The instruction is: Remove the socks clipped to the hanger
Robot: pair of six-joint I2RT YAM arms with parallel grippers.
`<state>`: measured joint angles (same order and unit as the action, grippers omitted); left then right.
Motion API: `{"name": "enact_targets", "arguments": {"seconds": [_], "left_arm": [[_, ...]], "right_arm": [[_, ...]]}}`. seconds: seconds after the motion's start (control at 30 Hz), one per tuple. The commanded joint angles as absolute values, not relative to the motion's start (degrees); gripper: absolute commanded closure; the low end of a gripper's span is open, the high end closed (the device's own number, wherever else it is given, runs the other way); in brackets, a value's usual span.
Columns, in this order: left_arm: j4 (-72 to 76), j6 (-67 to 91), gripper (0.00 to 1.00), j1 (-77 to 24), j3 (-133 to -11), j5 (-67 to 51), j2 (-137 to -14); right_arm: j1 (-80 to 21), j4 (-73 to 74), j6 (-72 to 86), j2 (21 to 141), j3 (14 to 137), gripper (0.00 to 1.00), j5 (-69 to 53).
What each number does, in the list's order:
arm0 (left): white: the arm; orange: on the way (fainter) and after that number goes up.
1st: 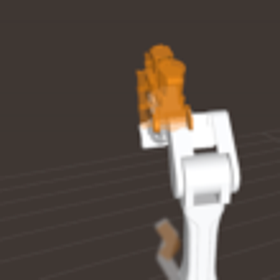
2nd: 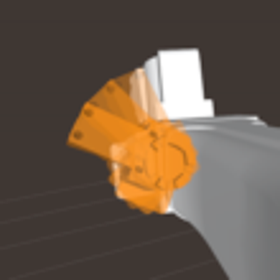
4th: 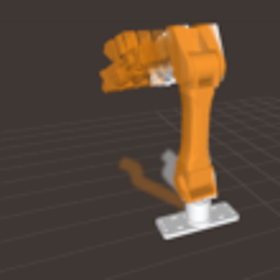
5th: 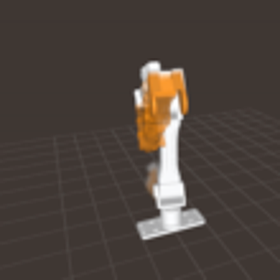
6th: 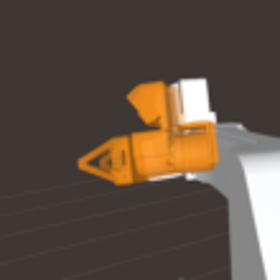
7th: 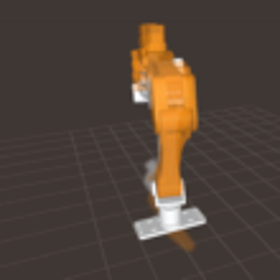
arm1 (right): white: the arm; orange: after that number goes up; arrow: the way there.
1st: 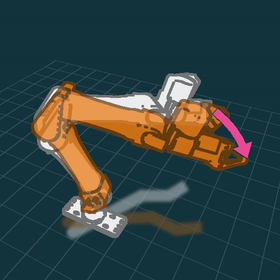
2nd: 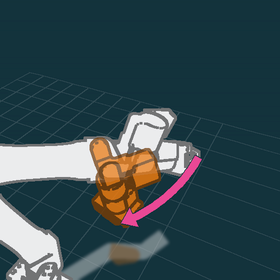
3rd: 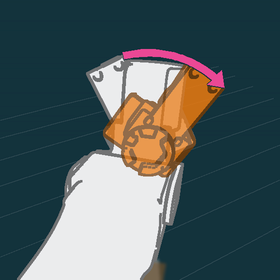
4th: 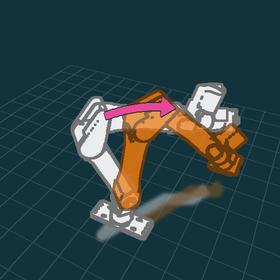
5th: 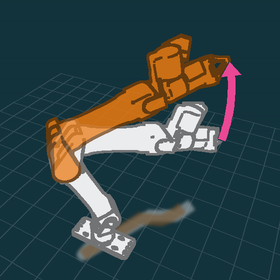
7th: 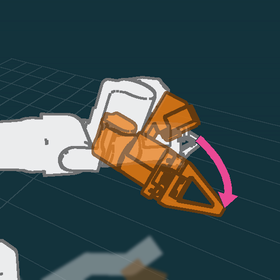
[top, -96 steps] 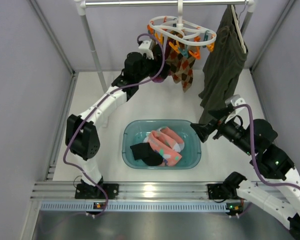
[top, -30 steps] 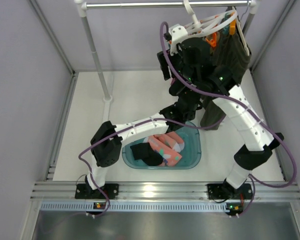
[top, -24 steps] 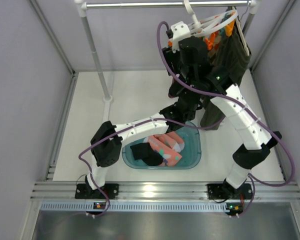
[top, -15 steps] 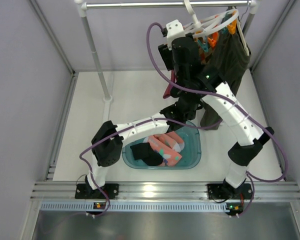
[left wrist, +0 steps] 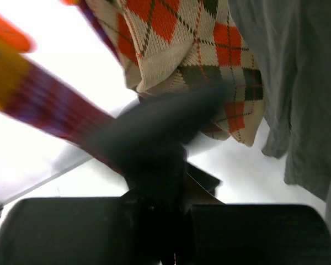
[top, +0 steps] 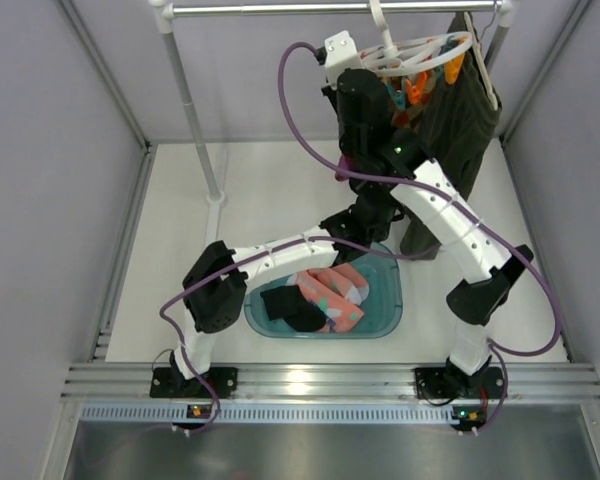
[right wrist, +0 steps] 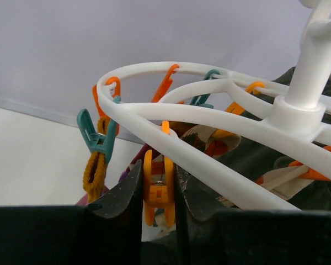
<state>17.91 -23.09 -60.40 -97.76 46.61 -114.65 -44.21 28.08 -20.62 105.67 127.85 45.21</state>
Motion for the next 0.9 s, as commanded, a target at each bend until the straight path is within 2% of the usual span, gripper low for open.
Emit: {"name": "enact_targets", "arguments": {"seconds": [0.0, 0.17, 0.3, 0.37, 0.47, 0.53, 0.6, 0.73, 0.8, 0.87], "left_arm": [[18.0, -20.5, 1.00, -59.7, -95.9, 44.1, -113.1], [17.8, -15.8, 1.00, -58.3, -90.0, 44.1, -109.0], [17.6, -9.3, 1.00, -58.0, -81.2, 43.3, -100.4], [17.4, -4.3, 1.00, -58.1, -75.1, 40.4, -93.5], [12.5, 1.8, 1.00, -58.1, -71.3, 37.4, -87.6], [8.6, 6.6, 1.00, -58.1, -69.6, 36.7, -82.9], [1.0, 9.8, 1.00, -58.3, -68.4, 36.6, -78.8], [-13.4, 19.1, 1.00, -58.3, -66.2, 34.9, -73.5], [-18.3, 21.3, 1.00, -58.2, -64.4, 32.4, -71.2], [-21.4, 23.8, 0.99, -58.3, -62.2, 29.5, -68.3]], "right_arm": [[-43.5, 22.8, -22.4, 105.5, 127.3, 0.86, 46.3], [-43.0, 24.2, -18.8, 104.0, 126.5, 0.87, 41.8], [-40.9, 26.9, -12.8, 102.0, 124.3, 0.75, 28.1], [-39.3, 26.5, -10.0, 99.9, 121.6, 0.63, 21.4], [-37.2, 25.9, -7.0, 97.1, 118.6, 0.59, 14.6], [-35.5, 25.5, -4.8, 94.8, 116.2, 0.50, 8.3], [-34.7, 25.0, -3.6, 92.0, 113.7, 0.32, 4.9], [-34.2, 25.2, -2.5, 87.1, 109.9, 0.15, -3.5], [-34.2, 25.4, -1.7, 84.0, 107.6, 0.01, -8.5], [-34.2, 25.2, -1.1, 81.8, 105.7, 0.01, -12.5]]}}
